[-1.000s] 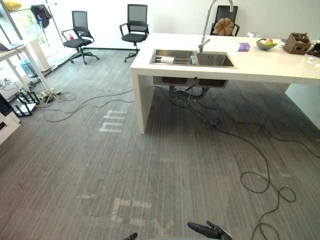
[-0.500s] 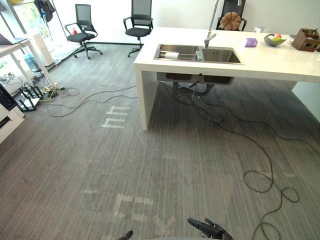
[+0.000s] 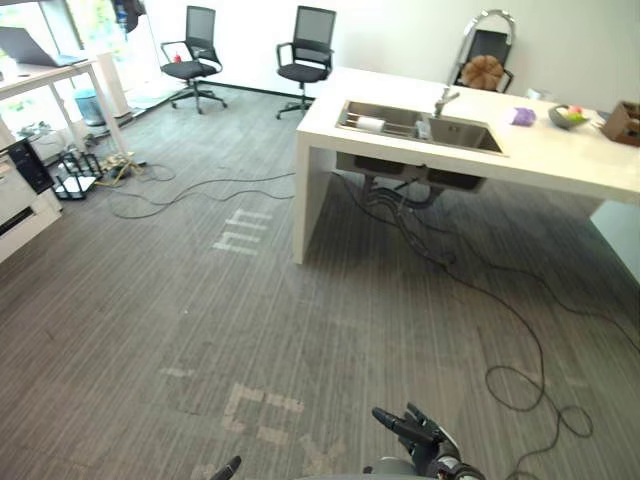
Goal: Walk over to the sink, pick up the cup, carry it to the dishwasher, place the cup inside the dishwasher, then close the dishwasher door
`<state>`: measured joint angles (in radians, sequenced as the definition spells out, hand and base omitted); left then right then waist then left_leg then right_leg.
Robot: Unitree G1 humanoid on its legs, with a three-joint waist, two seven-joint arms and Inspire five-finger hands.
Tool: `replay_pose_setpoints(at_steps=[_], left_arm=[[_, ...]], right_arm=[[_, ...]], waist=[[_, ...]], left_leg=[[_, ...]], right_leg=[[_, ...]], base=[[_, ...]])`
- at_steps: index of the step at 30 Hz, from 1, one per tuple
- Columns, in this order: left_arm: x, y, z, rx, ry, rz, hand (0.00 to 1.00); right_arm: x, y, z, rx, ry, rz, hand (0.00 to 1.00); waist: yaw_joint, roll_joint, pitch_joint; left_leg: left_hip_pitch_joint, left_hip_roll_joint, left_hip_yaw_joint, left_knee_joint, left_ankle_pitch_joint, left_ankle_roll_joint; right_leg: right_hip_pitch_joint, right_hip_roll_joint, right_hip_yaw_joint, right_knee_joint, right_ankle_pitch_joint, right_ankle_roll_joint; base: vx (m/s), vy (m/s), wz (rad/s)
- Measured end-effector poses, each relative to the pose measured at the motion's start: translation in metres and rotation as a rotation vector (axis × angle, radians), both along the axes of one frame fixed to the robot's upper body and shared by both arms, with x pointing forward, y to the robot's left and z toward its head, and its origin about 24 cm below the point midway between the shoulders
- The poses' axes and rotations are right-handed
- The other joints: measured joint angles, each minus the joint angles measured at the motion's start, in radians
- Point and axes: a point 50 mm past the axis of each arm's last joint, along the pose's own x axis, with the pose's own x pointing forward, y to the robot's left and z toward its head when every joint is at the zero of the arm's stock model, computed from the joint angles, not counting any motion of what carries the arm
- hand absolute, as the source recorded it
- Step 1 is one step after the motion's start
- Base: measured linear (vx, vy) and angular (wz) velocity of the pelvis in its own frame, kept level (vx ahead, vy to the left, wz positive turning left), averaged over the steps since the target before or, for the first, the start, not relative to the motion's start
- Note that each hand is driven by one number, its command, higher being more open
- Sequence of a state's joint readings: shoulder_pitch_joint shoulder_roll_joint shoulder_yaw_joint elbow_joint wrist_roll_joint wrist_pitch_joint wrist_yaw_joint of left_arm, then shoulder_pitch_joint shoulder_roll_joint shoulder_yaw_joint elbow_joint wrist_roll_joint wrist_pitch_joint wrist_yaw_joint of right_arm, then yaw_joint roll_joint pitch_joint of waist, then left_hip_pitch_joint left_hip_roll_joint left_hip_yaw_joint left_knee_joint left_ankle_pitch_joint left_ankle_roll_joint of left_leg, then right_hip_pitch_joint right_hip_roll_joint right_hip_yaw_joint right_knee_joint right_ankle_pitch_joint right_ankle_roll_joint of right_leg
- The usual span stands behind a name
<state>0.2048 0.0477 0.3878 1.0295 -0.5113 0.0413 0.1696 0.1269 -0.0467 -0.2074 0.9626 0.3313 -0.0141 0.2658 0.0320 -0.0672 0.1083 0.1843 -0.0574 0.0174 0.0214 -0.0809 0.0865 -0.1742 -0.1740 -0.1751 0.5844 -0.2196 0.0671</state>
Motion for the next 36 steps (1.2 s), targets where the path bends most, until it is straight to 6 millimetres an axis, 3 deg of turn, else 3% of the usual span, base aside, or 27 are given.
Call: replay_pose_setpoints(at_steps=[2,5,8,9,10,11,13,16,17,18,19,20,23,25,26,27,28,29,30,31,32,34,35,36], left_arm=[[0.000,-0.002,-0.001,0.001,0.026,0.012,1.00],[0.003,-0.008,-0.002,-0.018,0.052,0.025,1.00],[0.002,-0.009,-0.002,-0.026,0.063,0.059,1.00],[0.001,-0.008,-0.003,-0.026,0.065,0.063,1.00],[0.003,-0.014,-0.004,-0.035,0.068,0.028,1.00],[0.003,-0.016,-0.004,-0.040,0.068,0.021,1.00],[0.015,-0.019,-0.004,-0.044,0.035,-0.039,1.00],[0.019,-0.025,-0.004,-0.029,0.032,-0.130,1.00],[0.025,-0.025,-0.003,0.012,0.014,-0.204,1.00],[0.032,-0.023,0.001,0.068,-0.014,-0.279,1.00],[0.036,-0.022,0.003,0.100,-0.032,-0.323,1.00],[0.047,-0.017,0.009,0.160,-0.076,-0.422,1.00],[0.091,-0.022,0.030,0.275,-0.242,-0.674,1.00],[0.129,-0.039,0.060,0.355,-0.440,-0.844,1.00],[0.145,-0.049,0.077,0.401,-0.543,-0.908,1.00],[0.157,-0.061,0.098,0.451,-0.657,-0.961,1.00],[0.170,-0.074,0.128,0.543,-0.815,-1.020,1.00],[0.176,-0.080,0.143,0.590,-0.890,-1.048,1.00],[0.184,-0.089,0.174,0.696,-1.031,-1.079,1.00],[0.191,-0.097,0.209,0.823,-1.187,-1.096,1.00],[0.192,-0.100,0.225,0.883,-1.259,-1.101,1.00],[0.182,-0.099,0.283,1.114,-1.516,-1.079,1.00],[0.179,-0.098,0.294,1.168,-1.571,-1.070,1.00],[0.174,-0.096,0.314,1.258,-1.678,-1.063,1.00]], right_arm=[[0.002,-0.001,0.001,-0.002,-0.005,0.001,1.00],[0.005,-0.006,0.003,-0.004,-0.035,0.013,1.00],[0.006,-0.007,0.004,0.000,-0.048,0.000,1.00],[0.004,-0.007,0.004,0.007,-0.047,-0.019,1.00],[0.001,-0.013,0.005,0.001,-0.055,-0.058,1.00],[0.001,-0.014,0.006,0.000,-0.059,-0.065,1.00],[0.005,-0.015,0.006,0.011,-0.039,-0.073,1.00],[0.002,-0.019,0.005,0.016,0.004,-0.098,1.00],[0.001,-0.020,0.004,0.019,0.024,-0.107,1.00],[-0.001,-0.020,0.003,0.017,0.037,-0.109,1.00],[-0.002,-0.020,0.003,0.021,0.047,-0.108,1.00],[-0.005,-0.016,0.000,0.037,0.074,-0.098,1.00],[0.004,-0.004,0.001,0.060,0.070,-0.038,1.00],[0.016,0.001,0.005,0.061,0.044,-0.012,1.00],[0.020,0.003,0.007,0.064,0.029,-0.007,1.00],[0.023,0.002,0.009,0.060,0.012,0.000,1.00],[0.027,0.001,0.011,0.053,-0.005,0.008,1.00],[0.026,0.004,0.011,0.056,-0.002,0.013,1.00],[0.027,0.008,0.011,0.059,-0.006,0.041,1.00],[0.032,0.009,0.015,0.049,-0.034,0.060,1.00],[0.033,0.010,0.016,0.048,-0.039,0.064,1.00],[0.028,0.017,0.014,0.055,-0.025,0.069,1.00],[0.026,0.018,0.013,0.057,-0.018,0.064,1.00],[0.022,0.023,0.012,0.064,-0.003,0.051,1.00]], waist=[[0.000,0.009,0.006],[0.002,0.045,0.029],[0.008,0.042,0.033],[0.010,0.042,0.033],[-0.001,0.076,0.020],[-0.002,0.076,0.014],[-0.001,0.088,-0.006],[-0.017,0.123,-0.038],[-0.017,0.137,-0.042],[-0.019,0.150,-0.033],[-0.019,0.149,-0.030],[-0.014,0.131,-0.021],[0.020,0.095,0.002],[0.036,0.080,0.031],[0.039,0.073,0.038],[0.041,0.072,0.039],[0.048,0.088,0.046],[0.053,0.076,0.047],[0.055,0.047,0.037],[0.053,0.049,0.038],[0.053,0.050,0.038],[0.063,0.046,0.036],[0.064,0.045,0.032],[0.061,0.035,0.020]], left_leg=[[0.000,0.022,-0.017,0.015,-0.022,-0.009],[0.009,0.104,-0.040,0.107,-0.118,-0.045],[0.050,0.144,-0.044,0.204,-0.232,-0.102],[0.081,0.151,-0.042,0.220,-0.273,-0.119],[0.137,0.192,-0.042,0.214,-0.309,-0.134],[0.140,0.197,-0.043,0.220,-0.305,-0.139],[0.096,0.226,-0.044,0.345,-0.227,-0.122],[0.012,0.258,-0.086,0.543,-0.133,-0.127],[-0.063,0.276,-0.101,0.714,-0.027,-0.176],[-0.152,0.307,-0.078,0.915,0.008,-0.214],[-0.193,0.317,-0.067,0.999,-0.016,-0.207],[-0.267,0.307,-0.044,1.098,-0.073,-0.200],[-0.437,0.252,0.041,0.979,-0.175,-0.157],[-0.513,0.219,0.124,0.747,-0.192,-0.124],[-0.532,0.193,0.148,0.599,-0.150,-0.120],[-0.542,0.171,0.153,0.420,-0.075,-0.132],[-0.538,0.163,0.141,0.314,0.083,-0.139],[-0.526,0.144,0.139,0.330,0.112,-0.120],[-0.556,0.115,0.140,0.406,0.062,-0.102],[-0.588,0.111,0.141,0.486,0.007,-0.046],[-0.592,0.110,0.144,0.510,-0.014,-0.039],[-0.519,0.103,0.176,0.537,-0.082,-0.009],[-0.488,0.095,0.184,0.525,-0.094,0.000],[-0.419,0.069,0.189,0.473,-0.103,0.005]], right_leg=[[-0.022,0.024,-0.013,-0.124,0.023,0.000],[-0.051,0.071,-0.028,-0.299,0.130,-0.002],[-0.042,0.067,-0.057,-0.358,0.183,-0.014],[-0.024,0.064,-0.062,-0.360,0.185,-0.023],[-0.027,0.074,-0.087,-0.266,0.258,-0.071],[-0.035,0.079,-0.093,-0.240,0.234,-0.078],[-0.054,0.098,-0.099,-0.139,0.119,-0.109],[-0.021,0.148,-0.109,-0.138,0.041,-0.124],[0.025,0.178,-0.104,-0.173,0.015,-0.128],[0.099,0.212,-0.102,-0.226,0.010,-0.147],[0.136,0.223,-0.099,-0.253,0.007,-0.152],[0.221,0.234,-0.084,-0.308,0.004,-0.162],[0.344,0.223,-0.014,-0.414,0.005,-0.162],[0.403,0.193,0.040,-0.458,0.002,-0.158],[0.418,0.171,0.060,-0.465,-0.007,-0.144],[0.433,0.157,0.085,-0.477,-0.031,-0.123],[0.471,0.151,0.123,-0.502,-0.074,-0.111],[0.488,0.138,0.144,-0.507,-0.097,-0.124],[0.488,0.110,0.191,-0.491,-0.121,-0.143],[0.469,0.101,0.228,-0.448,-0.103,-0.103],[0.461,0.097,0.242,-0.422,-0.098,-0.094],[0.443,0.079,0.272,-0.264,-0.050,-0.030],[0.429,0.073,0.271,-0.201,-0.028,-0.013],[0.376,0.057,0.266,-0.045,0.035,0.038]], base=[[0.18,-0.081,0.24],[0.33,-0.183,0.20],[0.44,-0.262,0.07],[0.55,-0.339,0.18],[0.56,-0.339,0.22],[0.68,-0.426,0.19],[0.57,-0.384,-0.07],[0.54,-0.301,-0.09],[0.59,-0.223,-0.11],[0.58,-0.198,-0.12],[0.56,-0.153,-0.14],[0.51,-0.138,-0.30],[0.52,-0.079,-0.66],[0.51,0.108,-0.74],[0.51,0.180,-0.75],[0.50,0.243,-0.79],[0.42,0.239,-0.72],[0.63,0.357,-0.64],[0.65,0.353,-0.30],[0.65,0.337,-0.14],[0.57,0.283,-0.06],[0.56,0.241,-0.21],[0.53,0.206,-0.16],[0.40,0.159,-0.02]])
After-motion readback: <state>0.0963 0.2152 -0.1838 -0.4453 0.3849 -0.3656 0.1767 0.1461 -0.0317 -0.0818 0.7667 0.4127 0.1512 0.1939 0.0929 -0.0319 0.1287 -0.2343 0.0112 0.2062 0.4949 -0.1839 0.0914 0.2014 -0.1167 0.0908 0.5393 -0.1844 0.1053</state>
